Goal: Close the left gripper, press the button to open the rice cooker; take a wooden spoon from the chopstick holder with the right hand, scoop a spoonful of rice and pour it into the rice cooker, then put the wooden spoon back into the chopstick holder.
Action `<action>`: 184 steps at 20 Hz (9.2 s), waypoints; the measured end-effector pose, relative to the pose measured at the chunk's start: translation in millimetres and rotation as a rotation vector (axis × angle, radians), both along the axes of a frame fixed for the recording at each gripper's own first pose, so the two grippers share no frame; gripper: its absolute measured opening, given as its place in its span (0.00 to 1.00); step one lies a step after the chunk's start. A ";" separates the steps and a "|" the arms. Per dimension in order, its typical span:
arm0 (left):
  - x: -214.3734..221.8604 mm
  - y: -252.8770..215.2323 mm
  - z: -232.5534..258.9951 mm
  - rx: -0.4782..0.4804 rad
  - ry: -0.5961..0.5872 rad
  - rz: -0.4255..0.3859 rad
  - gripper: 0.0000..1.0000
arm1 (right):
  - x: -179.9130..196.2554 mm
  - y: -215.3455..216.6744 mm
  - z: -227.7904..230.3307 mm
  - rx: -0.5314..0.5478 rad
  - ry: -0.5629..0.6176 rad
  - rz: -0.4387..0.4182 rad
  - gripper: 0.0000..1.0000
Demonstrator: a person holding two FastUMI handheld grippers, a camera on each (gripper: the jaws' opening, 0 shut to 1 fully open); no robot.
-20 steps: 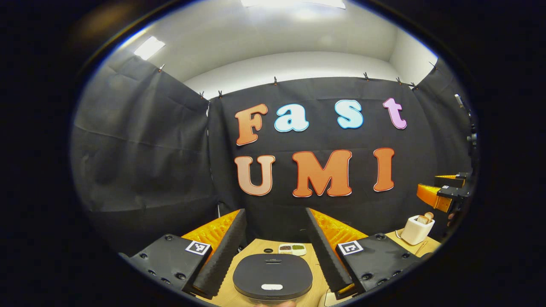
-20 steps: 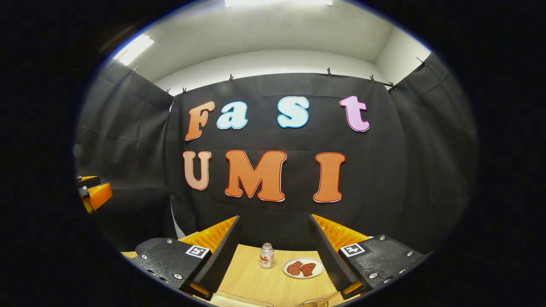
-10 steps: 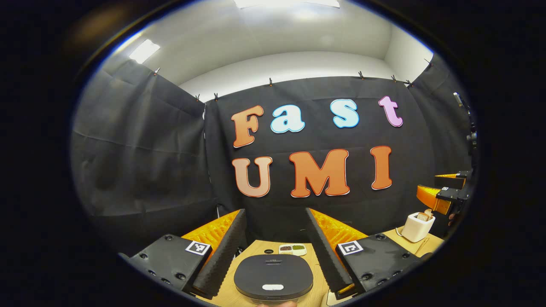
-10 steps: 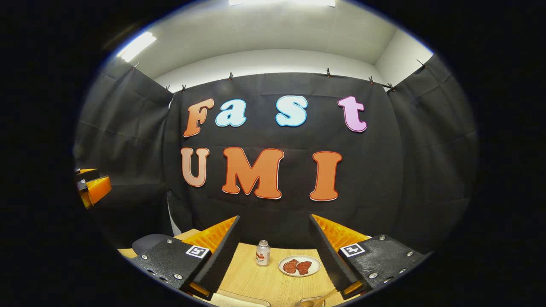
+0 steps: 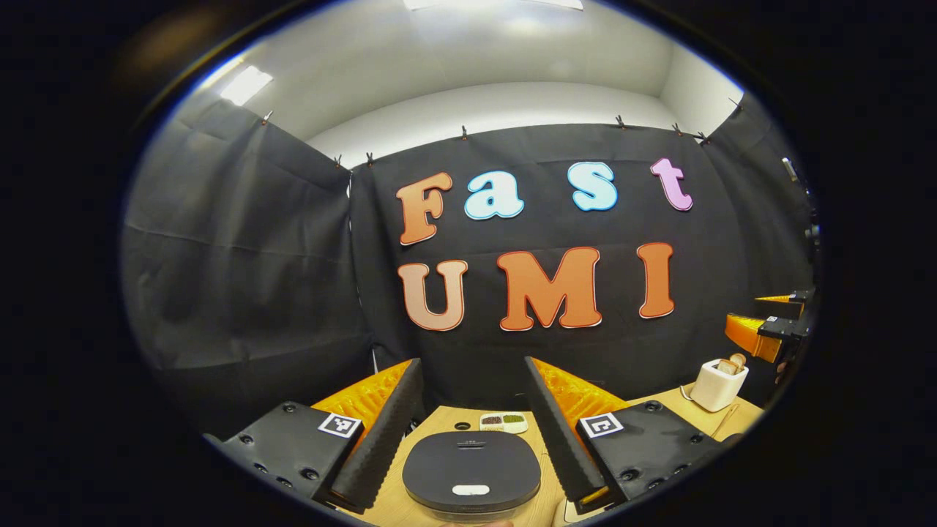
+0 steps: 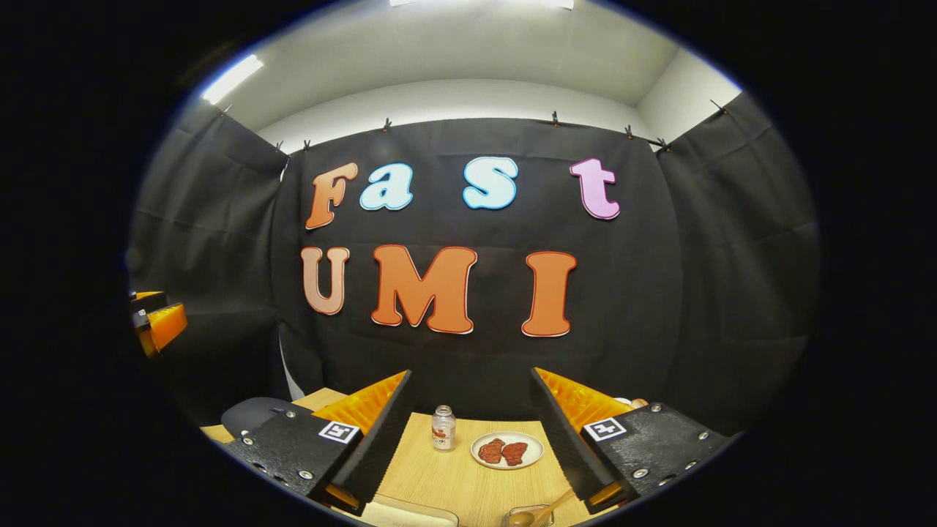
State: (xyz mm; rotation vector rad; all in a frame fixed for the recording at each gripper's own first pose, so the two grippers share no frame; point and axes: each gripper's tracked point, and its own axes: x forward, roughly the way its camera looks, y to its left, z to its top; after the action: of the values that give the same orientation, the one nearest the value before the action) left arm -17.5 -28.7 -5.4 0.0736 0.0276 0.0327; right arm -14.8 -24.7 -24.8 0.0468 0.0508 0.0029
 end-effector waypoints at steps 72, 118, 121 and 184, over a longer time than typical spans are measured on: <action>-1.8 -50.3 -118.2 0.002 0.315 0.041 0.63 | -26.4 -111.9 -219.5 0.068 0.546 -0.105 0.96; -6.5 -39.0 -146.2 0.071 0.321 0.034 0.97 | -36.7 -105.7 -281.4 0.532 0.649 -0.215 0.17; -4.3 -19.5 -147.3 0.050 0.321 0.049 0.97 | -31.6 -97.3 -243.5 0.442 0.587 -0.190 0.17; -3.1 120.1 -179.9 0.009 0.420 0.175 0.97 | -66.3 163.7 -323.1 0.726 0.818 0.123 0.11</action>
State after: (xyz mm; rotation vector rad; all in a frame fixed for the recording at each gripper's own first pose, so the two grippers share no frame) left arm -20.6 91.4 -185.3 0.0860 0.4541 0.1919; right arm -81.0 139.0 -347.9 0.7709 0.8711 0.1255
